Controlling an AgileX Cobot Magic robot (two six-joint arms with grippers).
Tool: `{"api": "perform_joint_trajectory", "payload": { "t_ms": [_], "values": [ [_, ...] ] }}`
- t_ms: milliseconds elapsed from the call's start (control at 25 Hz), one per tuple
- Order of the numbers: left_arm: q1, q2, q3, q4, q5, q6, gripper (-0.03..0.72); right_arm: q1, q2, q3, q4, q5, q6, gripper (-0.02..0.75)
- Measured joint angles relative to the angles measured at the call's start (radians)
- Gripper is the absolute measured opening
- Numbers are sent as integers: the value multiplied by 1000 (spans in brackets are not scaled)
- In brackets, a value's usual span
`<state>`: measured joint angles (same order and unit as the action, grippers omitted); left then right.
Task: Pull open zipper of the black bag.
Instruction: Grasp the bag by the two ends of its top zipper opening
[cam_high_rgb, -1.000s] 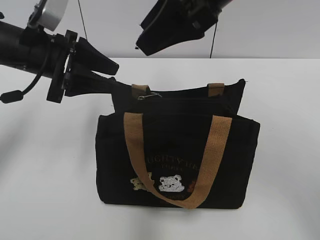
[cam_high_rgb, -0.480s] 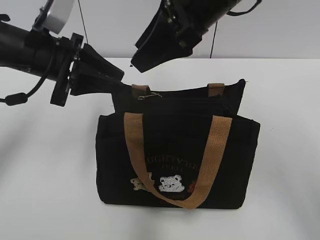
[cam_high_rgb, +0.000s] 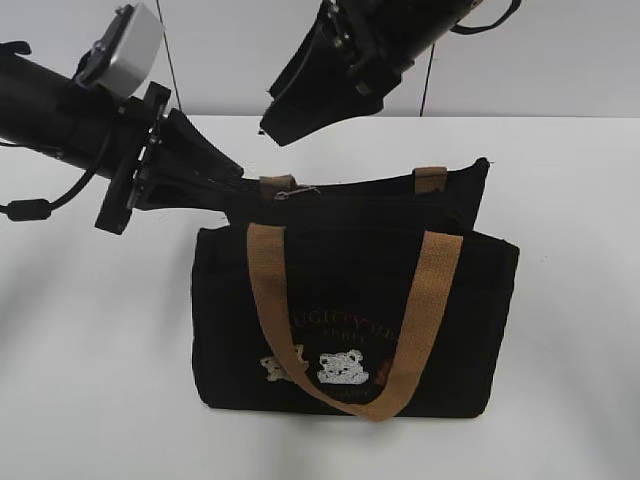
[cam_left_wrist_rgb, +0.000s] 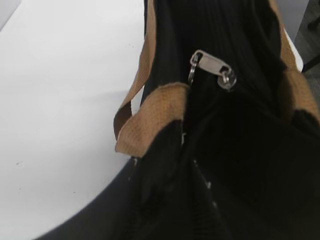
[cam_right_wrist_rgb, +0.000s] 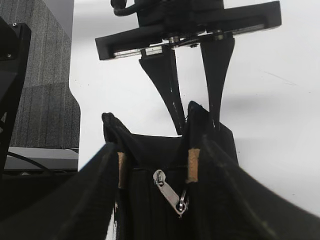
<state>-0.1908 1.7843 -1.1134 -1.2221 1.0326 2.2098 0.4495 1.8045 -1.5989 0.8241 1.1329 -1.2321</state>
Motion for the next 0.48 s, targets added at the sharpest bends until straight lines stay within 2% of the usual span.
{"api": "perform_joint_trajectory", "payload": {
  "t_ms": [320,480],
  "values": [
    [0,0,0,7,-64,-3,232,0,0,0,1,12,0,390],
    [0,0,0,6,-67,-3,144,0,4,0,1,7,-1,390]
  ]
}}
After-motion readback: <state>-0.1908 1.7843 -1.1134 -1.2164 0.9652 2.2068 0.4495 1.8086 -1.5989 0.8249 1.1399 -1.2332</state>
